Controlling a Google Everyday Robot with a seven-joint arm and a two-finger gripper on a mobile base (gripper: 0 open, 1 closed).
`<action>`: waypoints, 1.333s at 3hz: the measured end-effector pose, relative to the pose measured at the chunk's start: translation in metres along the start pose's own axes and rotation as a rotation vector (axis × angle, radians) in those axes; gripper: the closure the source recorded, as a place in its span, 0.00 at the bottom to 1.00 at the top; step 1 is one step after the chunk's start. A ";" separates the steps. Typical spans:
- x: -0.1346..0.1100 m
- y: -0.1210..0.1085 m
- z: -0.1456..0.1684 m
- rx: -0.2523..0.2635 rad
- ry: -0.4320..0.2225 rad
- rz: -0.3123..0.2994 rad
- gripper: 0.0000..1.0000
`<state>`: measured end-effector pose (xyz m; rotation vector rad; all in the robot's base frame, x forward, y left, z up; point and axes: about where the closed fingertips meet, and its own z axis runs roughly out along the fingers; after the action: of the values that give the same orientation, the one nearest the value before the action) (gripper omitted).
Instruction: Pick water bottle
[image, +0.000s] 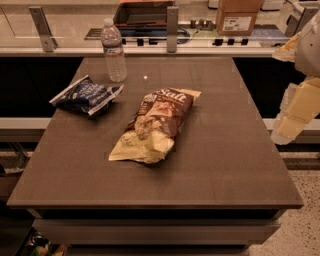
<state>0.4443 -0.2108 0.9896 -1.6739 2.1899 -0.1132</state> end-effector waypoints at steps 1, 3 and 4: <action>-0.006 -0.015 0.004 0.030 -0.090 0.076 0.00; -0.048 -0.051 0.015 0.117 -0.331 0.155 0.00; -0.069 -0.070 0.027 0.131 -0.434 0.184 0.00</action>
Offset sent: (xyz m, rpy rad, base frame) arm 0.0741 0.0334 0.0142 0.4027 -0.2164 -0.1115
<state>0.5325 -0.1611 1.0022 -1.2764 1.9459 0.1413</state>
